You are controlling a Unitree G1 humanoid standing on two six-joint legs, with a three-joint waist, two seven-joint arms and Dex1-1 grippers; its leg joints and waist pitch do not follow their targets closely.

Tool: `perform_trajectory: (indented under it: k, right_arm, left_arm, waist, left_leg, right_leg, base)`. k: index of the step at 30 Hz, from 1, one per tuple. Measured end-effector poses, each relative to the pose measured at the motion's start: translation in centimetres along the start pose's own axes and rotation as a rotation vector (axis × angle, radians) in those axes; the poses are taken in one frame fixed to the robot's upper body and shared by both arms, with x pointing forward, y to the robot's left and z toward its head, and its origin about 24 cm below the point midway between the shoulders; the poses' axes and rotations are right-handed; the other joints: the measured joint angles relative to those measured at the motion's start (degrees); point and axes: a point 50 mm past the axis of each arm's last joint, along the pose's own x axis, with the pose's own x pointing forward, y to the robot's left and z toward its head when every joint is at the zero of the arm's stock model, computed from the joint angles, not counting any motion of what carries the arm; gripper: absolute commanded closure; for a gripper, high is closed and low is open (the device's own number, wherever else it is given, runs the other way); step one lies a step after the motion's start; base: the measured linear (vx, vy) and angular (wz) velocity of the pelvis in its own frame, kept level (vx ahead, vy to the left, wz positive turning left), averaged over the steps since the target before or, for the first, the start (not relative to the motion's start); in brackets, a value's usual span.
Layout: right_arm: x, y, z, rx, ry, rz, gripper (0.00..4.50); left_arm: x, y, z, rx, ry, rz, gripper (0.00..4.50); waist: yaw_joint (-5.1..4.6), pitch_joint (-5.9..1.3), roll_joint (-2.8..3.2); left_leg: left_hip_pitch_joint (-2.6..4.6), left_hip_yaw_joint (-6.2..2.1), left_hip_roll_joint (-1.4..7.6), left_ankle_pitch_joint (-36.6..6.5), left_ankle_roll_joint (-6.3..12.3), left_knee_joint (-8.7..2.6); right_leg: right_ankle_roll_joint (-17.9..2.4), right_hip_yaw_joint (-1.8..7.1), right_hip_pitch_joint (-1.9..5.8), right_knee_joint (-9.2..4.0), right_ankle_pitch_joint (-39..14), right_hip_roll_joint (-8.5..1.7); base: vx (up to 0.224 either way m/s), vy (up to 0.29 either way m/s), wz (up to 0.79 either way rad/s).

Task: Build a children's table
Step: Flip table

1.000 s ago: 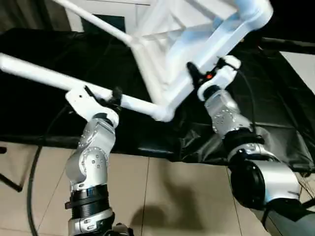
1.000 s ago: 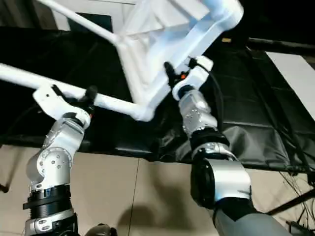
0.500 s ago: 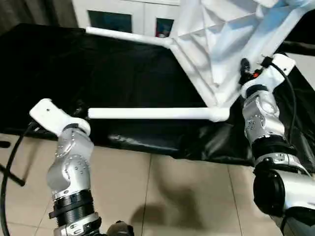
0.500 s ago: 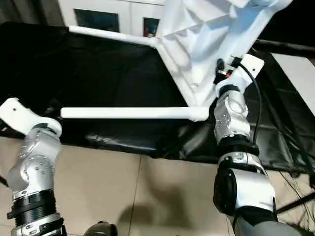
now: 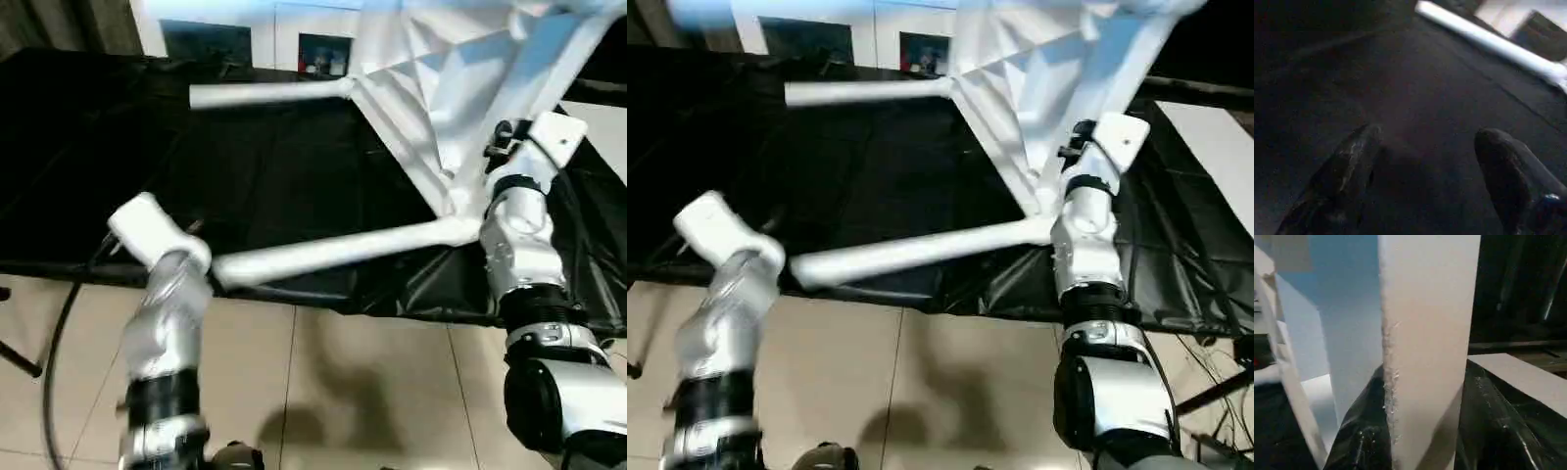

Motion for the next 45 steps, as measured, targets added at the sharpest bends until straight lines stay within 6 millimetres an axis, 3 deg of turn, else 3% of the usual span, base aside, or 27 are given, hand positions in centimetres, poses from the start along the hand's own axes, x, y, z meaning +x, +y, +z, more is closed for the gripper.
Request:
perform_trajectory:
  k: [4, 8, 11, 19, 25, 30, 36, 45]
  right_arm:
    - [-0.1, 0.3, 0.0, -0.015, -0.003, -0.011, 3.26]
    - [-0.3, 0.8, 0.0, -0.018, -0.005, 0.002, 3.33]
    - [-0.4, 1.3, -0.1, -0.020, 0.001, 0.041, 2.68]
    - [-0.6, 2.2, -0.3, 0.018, 0.024, 0.129, 2.11]
    - [-0.6, 2.3, -0.3, 0.056, 0.030, 0.189, 1.69]
    - [-0.8, 1.8, -0.3, 0.077, 0.004, 0.267, 1.44]
    - [-0.7, 0.9, 0.5, 0.029, -0.065, 0.376, 1.06]
    - [-1.7, -1.4, -0.3, -0.013, -0.076, 0.490, 1.06]
  left_arm:
    - [0.2, -1.0, 0.0, 0.086, -0.021, -0.078, 1.00]
    - [-0.4, -2.1, 0.8, 0.228, -0.066, -0.269, 1.00]
    - [-1.0, -2.6, 0.6, 0.330, -0.083, -0.372, 1.00]
    - [-4.9, -4.3, 0.3, 0.607, -0.060, -0.839, 1.00]
    - [-7.8, -6.0, -0.7, 0.632, 0.005, -1.116, 1.00]
    - [-8.7, -5.5, -2.3, 0.690, 0.099, -1.191, 1.00]
    - [-7.9, -4.0, -3.5, 0.848, 0.190, -1.124, 1.00]
    - [-8.2, -1.6, -5.5, 0.954, 0.370, -1.103, 1.00]
  waist:
    - [-0.16, 0.00, 0.00]
    - [-0.53, 0.00, 0.00]
    - [-0.96, -0.01, -0.01]
    - [-1.60, 0.02, -0.14]
    - [-1.72, 0.02, -0.14]
    - [-2.00, 0.02, -0.13]
    - [-2.00, 0.01, -0.12]
    - [-1.72, 0.01, -0.12]
  left_leg:
    - [0.00, 0.02, 0.01, 0.0, 0.01, 0.01]
    - [0.03, 0.02, 0.12, 0.0, 0.00, 0.01]
    - [0.11, 0.05, 0.14, 0.0, 0.00, 0.04]
    - [0.16, 0.08, 0.36, 0.0, -0.08, 0.15]
    - [0.22, 0.11, 0.38, 0.1, -0.13, 0.15]
    - [0.30, 0.12, 0.43, 0.1, -0.16, 0.14]
    - [0.32, 0.13, 0.44, 0.1, -0.17, 0.15]
    - [0.36, 0.15, 0.44, 0.1, -0.17, 0.15]
  right_leg:
    - [0.0, 0.00, -0.02, 0.01, 0.0, 0.02]
    - [0.0, -0.01, -0.05, 0.06, 0.0, 0.09]
    - [-0.1, 0.00, -0.01, 0.06, 0.0, 0.09]
    - [-0.3, -0.07, 0.00, 0.11, 0.3, 0.13]
    - [-0.4, -0.05, -0.02, 0.13, 0.6, 0.14]
    - [-0.3, -0.06, -0.05, 0.13, 0.8, 0.15]
    - [-0.4, -0.04, -0.07, 0.12, 0.9, 0.16]
    - [-0.5, -0.04, -0.03, 0.09, 0.9, 0.16]
  base:
    - [0.000, 0.000, 0.00]
    - [0.000, 0.000, 0.00]
    - [0.000, 0.000, 0.00]
    - [0.000, 0.000, 0.00]
    - [0.000, 0.000, 0.00]
    - [0.000, 0.000, 0.00]
    - [0.000, 0.000, 0.00]
    - [0.000, 0.000, 0.00]
